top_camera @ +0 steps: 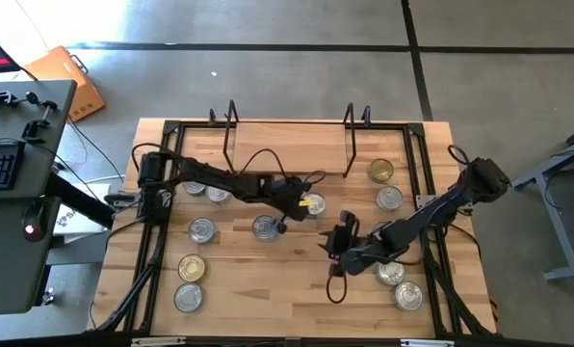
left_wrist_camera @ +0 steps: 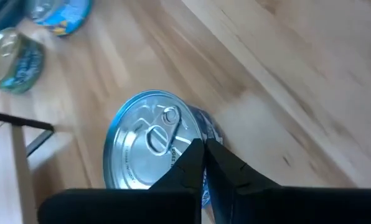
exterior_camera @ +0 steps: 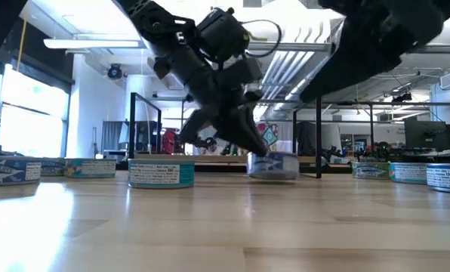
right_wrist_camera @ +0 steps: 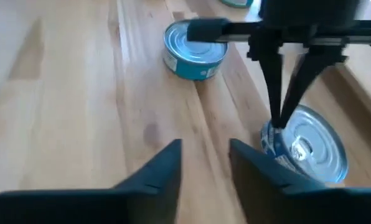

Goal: Stack canned seafood by type on shelf
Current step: Put the blue tuna can on the shelf

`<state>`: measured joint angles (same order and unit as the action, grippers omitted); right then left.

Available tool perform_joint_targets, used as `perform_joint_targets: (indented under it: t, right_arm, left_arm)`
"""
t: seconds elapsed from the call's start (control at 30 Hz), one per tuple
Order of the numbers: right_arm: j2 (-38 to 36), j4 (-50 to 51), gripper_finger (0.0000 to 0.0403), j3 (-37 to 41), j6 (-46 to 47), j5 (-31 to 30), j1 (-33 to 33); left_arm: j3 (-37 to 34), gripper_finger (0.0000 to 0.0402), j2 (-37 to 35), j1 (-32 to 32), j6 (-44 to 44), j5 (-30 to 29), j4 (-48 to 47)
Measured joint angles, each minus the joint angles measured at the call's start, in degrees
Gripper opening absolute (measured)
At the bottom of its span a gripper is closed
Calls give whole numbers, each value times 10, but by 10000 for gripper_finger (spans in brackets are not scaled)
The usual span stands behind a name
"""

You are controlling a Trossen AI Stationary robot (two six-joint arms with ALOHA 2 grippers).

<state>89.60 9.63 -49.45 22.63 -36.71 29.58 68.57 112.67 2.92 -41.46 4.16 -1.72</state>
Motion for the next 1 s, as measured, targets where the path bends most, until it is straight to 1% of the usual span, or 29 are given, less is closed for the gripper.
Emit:
perform_joint_targets:
  t: [0.17,0.27,0.33,0.4,0.47,0.57,0.63,0.7,0.77,0.87,1.0]
  right_arm:
    - [1,2,244,6,-94,3,-31]
    - [13,0,283,6,-171,3,-44]
    - [30,-1,295,6,-231,3,-50]
    - [51,-7,297,6,-280,-2,-58]
    - [73,-17,298,6,-317,-27,-68]
    - [99,-26,298,6,-332,-91,-79]
    - [107,-29,297,6,-329,-96,-88]
    - [111,-32,288,6,-319,-82,-96]
    - [113,-41,265,6,-303,-78,-104]
    - [113,-52,208,6,-291,-71,-113]
    - [113,-55,116,6,-287,-48,-121]
  left_arm:
    - [0,1,-7,0,54,1,10]
    - [0,0,-10,2,79,9,14]
    - [0,0,-11,4,90,20,17]
    - [0,0,-11,8,106,35,17]
    - [0,0,-11,13,118,51,17]
    - [1,0,-12,17,135,72,19]
    - [1,0,-12,20,144,79,20]
    - [1,0,-12,20,144,79,19]
    - [1,0,-12,20,144,79,20]
    - [1,0,-12,17,144,78,20]
    - [2,0,-13,13,149,73,19]
